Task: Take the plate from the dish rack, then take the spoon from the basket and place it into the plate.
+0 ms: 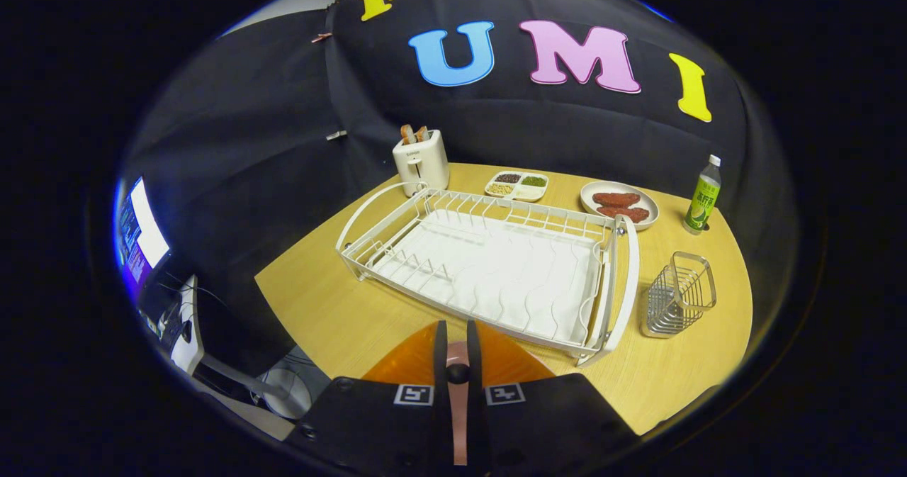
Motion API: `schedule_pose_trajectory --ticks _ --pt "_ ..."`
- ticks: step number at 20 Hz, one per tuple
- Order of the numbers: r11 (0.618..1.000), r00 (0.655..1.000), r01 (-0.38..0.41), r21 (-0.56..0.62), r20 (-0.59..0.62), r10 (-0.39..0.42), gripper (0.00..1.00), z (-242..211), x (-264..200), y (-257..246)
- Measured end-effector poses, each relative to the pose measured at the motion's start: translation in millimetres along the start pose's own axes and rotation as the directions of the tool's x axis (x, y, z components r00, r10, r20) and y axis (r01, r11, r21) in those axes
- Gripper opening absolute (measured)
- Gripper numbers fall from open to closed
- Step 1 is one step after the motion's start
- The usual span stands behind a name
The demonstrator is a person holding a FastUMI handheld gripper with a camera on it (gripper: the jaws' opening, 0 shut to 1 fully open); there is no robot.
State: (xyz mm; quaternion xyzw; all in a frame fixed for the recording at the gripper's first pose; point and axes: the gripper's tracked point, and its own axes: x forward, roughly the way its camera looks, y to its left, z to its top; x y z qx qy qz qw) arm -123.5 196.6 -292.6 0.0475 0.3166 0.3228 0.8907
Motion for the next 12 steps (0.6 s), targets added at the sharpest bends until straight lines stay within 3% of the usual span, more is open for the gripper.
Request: schedule_pose_trajectory --ticks 2,8,12 --pt "1.0 0.999 -0.014 -0.007 -0.044 0.014 0.15 -18 -10 -4" --pt "0.999 0.989 0.038 -0.006 -0.142 -0.039 0.22 -62 -16 -25" --pt "0.999 0.989 0.048 0.01 -0.139 -0.047 0.66 -54 -14 -26"
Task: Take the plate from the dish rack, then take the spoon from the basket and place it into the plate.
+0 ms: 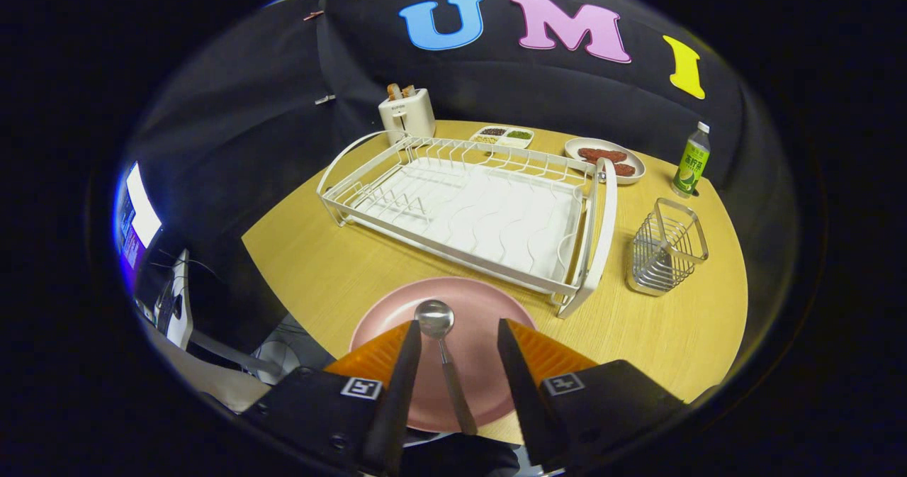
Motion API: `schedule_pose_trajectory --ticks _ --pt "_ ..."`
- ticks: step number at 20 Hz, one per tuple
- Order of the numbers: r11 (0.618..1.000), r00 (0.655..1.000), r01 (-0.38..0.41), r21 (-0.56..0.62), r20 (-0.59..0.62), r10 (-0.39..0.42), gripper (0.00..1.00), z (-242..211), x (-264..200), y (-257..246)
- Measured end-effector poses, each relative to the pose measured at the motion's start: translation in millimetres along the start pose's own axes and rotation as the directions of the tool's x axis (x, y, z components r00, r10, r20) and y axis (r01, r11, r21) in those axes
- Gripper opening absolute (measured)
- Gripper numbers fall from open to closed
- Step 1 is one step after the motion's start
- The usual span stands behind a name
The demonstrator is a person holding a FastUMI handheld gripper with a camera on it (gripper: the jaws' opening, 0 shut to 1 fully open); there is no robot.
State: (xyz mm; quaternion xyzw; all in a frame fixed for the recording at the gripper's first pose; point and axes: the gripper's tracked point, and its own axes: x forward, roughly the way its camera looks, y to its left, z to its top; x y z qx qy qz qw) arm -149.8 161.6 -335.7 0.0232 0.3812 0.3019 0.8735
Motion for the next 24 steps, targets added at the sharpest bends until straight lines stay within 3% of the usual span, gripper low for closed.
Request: schedule_pose_trajectory --ticks 1,3,7,13,20,24 --pt "1.0 1.0 0.002 0.002 0.005 -0.002 0.78 4 -1 0" --pt "1.0 1.0 0.006 0.012 0.016 -0.006 0.92 12 -3 0" --pt "0.998 0.993 0.055 0.007 0.108 -0.055 0.99 55 -23 -10" --pt "0.981 0.934 0.192 0.033 0.301 -0.193 0.99 148 -77 -48" --pt "0.943 0.812 0.323 0.077 0.489 -0.318 0.99 233 -162 -105" --pt "0.923 0.748 0.376 0.083 0.561 -0.355 0.97 253 -209 -128"
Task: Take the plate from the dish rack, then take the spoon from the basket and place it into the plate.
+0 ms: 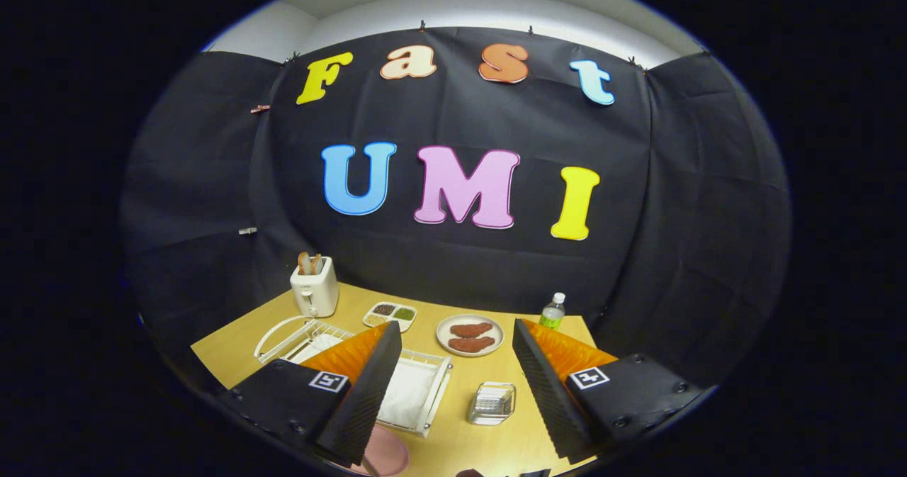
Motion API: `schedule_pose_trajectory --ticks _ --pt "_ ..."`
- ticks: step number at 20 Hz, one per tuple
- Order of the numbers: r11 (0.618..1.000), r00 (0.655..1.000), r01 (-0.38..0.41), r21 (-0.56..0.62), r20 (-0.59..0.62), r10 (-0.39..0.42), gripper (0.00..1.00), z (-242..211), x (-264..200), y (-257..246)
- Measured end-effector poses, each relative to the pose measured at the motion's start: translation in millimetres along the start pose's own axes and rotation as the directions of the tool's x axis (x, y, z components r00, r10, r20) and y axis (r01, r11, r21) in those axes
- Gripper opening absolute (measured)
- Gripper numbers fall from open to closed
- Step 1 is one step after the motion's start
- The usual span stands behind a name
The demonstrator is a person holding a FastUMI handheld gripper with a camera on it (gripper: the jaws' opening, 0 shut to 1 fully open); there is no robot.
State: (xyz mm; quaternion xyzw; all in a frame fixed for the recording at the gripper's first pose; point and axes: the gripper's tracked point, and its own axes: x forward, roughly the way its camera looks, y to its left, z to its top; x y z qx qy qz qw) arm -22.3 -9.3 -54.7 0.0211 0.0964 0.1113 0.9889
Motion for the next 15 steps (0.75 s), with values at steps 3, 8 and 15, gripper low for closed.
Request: schedule_pose_trajectory --ticks 3,8,15 --pt "1.0 1.0 0.007 -0.006 0.029 -0.007 0.96 9 -9 -20" --pt "1.0 0.999 -0.006 -0.004 0.04 0.006 0.96 1 -13 -44" --pt "0.998 0.997 -0.06 0.026 0.048 0.059 0.97 -2 -10 -70"
